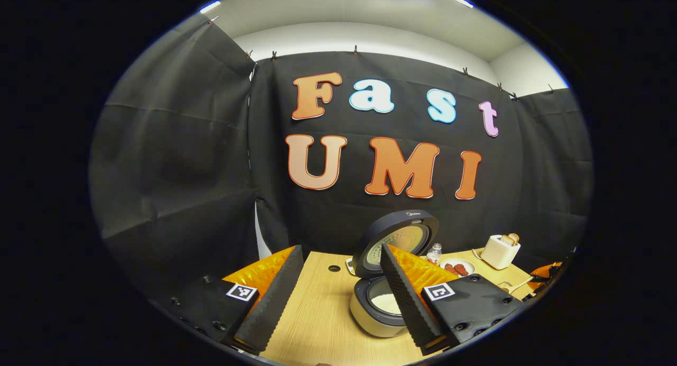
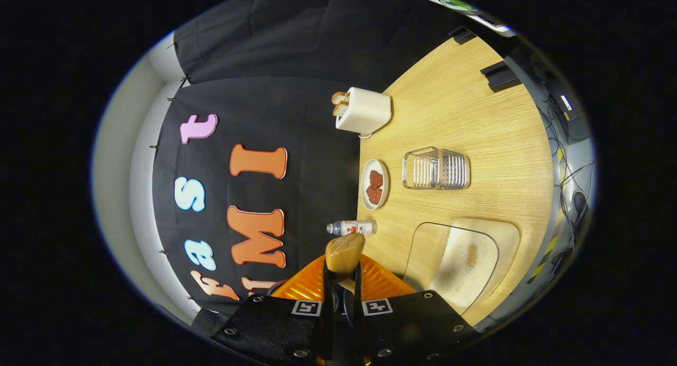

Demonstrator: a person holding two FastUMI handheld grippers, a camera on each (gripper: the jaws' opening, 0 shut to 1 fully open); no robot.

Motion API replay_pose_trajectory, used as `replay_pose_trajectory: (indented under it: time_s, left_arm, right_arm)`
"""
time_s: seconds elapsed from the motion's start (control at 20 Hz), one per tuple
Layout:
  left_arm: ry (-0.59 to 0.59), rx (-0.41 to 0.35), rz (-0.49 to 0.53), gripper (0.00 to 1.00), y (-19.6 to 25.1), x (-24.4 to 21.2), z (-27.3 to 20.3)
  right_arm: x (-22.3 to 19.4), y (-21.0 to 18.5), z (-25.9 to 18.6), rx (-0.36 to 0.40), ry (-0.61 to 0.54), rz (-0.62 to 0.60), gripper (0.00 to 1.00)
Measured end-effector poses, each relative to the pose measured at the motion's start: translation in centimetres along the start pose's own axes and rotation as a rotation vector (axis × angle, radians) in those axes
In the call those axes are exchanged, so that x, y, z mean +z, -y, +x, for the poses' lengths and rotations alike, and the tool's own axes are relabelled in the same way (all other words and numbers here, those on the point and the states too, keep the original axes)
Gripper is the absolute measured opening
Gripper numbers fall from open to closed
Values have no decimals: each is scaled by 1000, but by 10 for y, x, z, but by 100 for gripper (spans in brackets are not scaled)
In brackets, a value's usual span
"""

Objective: Close the left gripper, press the button to open the rice cooker; take a wooden spoon from the chopstick holder with the right hand, scoop a spoonful of rice and pour it into the rice cooker, then put the wooden spoon back into the chopstick holder.

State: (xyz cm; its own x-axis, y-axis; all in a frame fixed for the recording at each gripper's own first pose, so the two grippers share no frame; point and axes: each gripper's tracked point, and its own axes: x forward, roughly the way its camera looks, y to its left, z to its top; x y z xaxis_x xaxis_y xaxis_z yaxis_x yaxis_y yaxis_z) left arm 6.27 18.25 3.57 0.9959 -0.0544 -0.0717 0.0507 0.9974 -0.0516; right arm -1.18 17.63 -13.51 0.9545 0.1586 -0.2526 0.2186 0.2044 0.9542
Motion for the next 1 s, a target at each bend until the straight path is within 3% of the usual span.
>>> replay_pose_trajectory:
  time_s: [0.25, 1.0]
  left_arm:
    - [3, 9, -3, 99, -1, 1, 3]
    - [22, 93, 21, 97, -29, 7, -1]
  right_arm:
    - [-12, -42, 17, 55, -35, 22, 13]
    - [-106, -123, 96, 109, -196, -131, 14]
